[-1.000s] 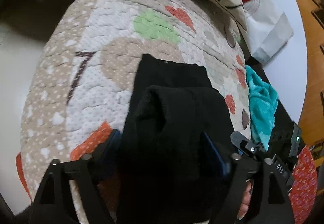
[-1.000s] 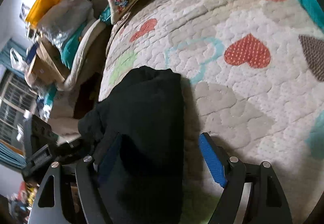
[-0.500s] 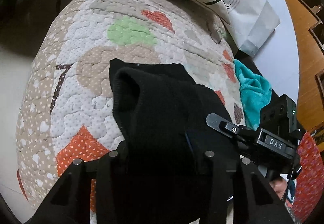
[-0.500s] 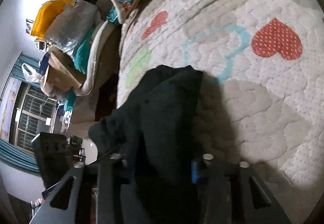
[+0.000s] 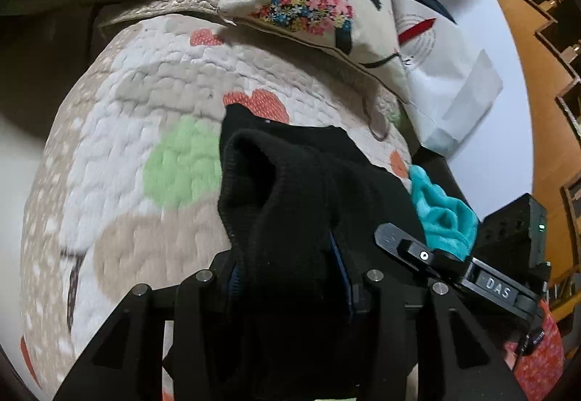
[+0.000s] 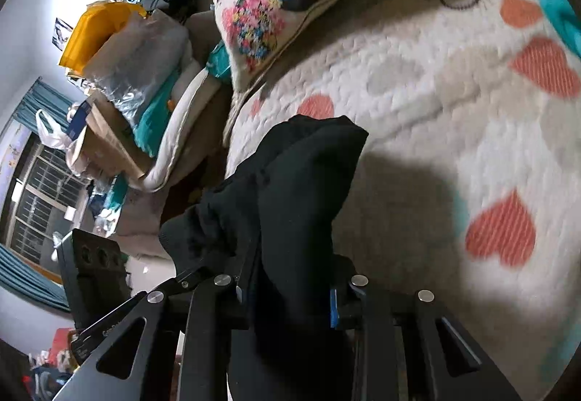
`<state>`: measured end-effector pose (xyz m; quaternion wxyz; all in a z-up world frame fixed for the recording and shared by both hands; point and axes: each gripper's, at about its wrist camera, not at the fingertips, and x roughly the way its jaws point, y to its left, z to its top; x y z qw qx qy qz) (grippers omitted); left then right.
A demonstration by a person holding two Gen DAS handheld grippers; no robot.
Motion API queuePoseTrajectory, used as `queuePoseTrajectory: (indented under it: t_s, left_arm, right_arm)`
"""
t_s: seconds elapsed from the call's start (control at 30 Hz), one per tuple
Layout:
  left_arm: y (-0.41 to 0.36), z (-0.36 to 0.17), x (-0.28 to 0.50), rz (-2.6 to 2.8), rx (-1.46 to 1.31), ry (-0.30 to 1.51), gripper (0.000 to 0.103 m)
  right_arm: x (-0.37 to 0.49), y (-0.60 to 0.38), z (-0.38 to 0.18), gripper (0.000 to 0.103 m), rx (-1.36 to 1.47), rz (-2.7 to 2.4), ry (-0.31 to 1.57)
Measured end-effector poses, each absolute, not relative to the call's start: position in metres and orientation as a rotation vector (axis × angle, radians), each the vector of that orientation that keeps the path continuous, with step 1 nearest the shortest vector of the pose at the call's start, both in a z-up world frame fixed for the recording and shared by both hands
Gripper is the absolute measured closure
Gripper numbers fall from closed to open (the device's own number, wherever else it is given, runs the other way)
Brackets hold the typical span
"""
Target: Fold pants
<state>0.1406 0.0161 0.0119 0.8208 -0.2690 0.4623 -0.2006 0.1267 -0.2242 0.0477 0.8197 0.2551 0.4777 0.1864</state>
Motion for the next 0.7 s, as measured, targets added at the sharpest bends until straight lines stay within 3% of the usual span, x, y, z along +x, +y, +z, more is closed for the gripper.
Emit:
queuePoseTrajectory:
  t_s: [0.17, 0.23, 0.5, 0.57, 0.7]
  left_arm:
    - [0.013, -0.013, 0.166, -0.342, -0.492, 1.037, 0.058]
    - [0.015, -0.017, 0.167, -0.335, -0.494, 1.042, 0.052]
    - [0.039, -0.015, 0.16, -0.282, -0.582, 1.042, 0.051]
    - [0.038, -0.014, 0.156, -0.243, -0.543, 1.044, 0.045]
    - [0.041, -0.018, 0.154, -0.214, -0.563, 1.063, 0.037]
  right_arm:
    - [0.151, -0.225, 0.024, 0.072, 0.474, 0.314, 1.069]
    - [0.153, -0.225, 0.014, 0.063, 0.426, 0.254, 1.081]
    - [0.115, -0.231, 0.032, 0.055, 0.333, 0.223, 1.03]
    - [0.093, -0.227, 0.036, 0.052, 0.269, 0.216, 1.011]
    - [0.065, -0.221, 0.027, 0.035, 0.196, 0.165, 1.004]
